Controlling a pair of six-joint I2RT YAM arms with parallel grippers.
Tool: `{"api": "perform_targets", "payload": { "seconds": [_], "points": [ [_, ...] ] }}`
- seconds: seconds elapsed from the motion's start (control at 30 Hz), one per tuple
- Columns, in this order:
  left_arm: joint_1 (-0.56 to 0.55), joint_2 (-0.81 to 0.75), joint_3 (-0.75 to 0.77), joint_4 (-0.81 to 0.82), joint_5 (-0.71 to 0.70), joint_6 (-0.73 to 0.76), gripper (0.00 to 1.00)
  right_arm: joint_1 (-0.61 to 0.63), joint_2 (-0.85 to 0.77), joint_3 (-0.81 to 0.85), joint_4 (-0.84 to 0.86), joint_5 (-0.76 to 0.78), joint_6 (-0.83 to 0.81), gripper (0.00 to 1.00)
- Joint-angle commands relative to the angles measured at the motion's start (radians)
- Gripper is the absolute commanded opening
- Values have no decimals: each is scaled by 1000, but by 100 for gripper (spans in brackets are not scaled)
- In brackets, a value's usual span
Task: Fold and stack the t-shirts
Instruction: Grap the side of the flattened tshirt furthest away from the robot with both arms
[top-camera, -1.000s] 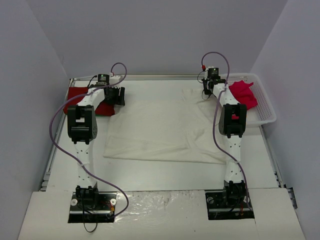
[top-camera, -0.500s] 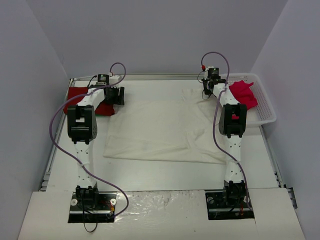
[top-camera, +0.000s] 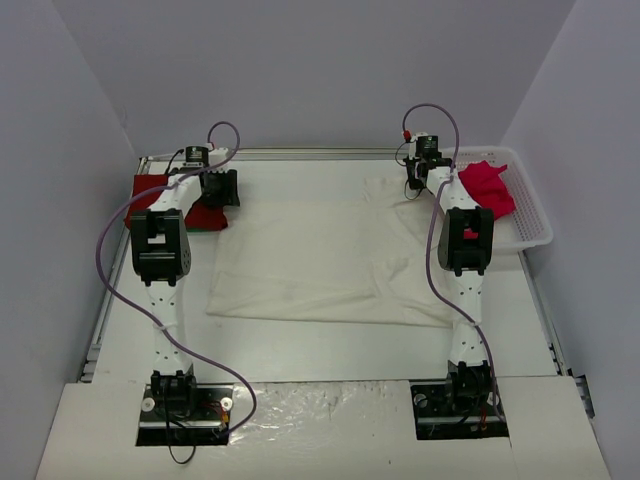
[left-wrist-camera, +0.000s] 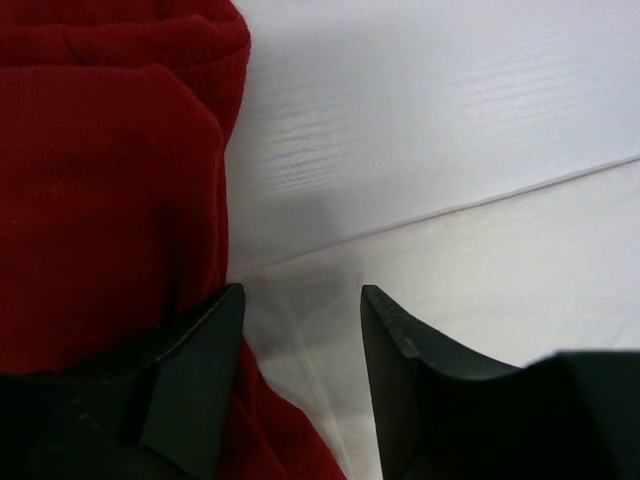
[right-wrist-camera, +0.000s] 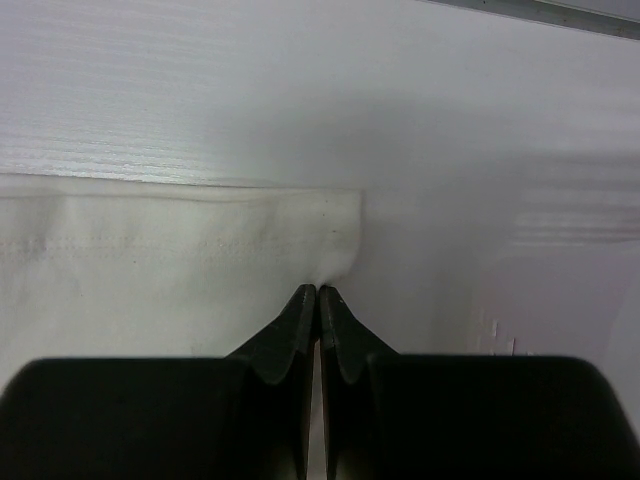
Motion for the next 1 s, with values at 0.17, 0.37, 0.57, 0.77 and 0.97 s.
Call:
{"api": "perform_targets", "payload": {
  "seconds": [0.17,0.37,0.57,0.77,0.97],
  "points": [
    [-2,39,-23,-87,-85,58,33,-22,-6,-37,-87,31,-22,0],
    [-108,15,-32,-130,-202,118,32,-21,-14,-48,-96,22,-27,0],
    [-163,27,-14,-168,-320,140,24,-21,-18,-51,-105,17,-35,0],
    [-180,30,-3,-172,-358,140,3,-22,-21,-57,-110,16,-42,0],
    [-182,-2,10,-153,-412,150,2,-19,-31,-47,-118,-16,-47,0]
  ]
}}
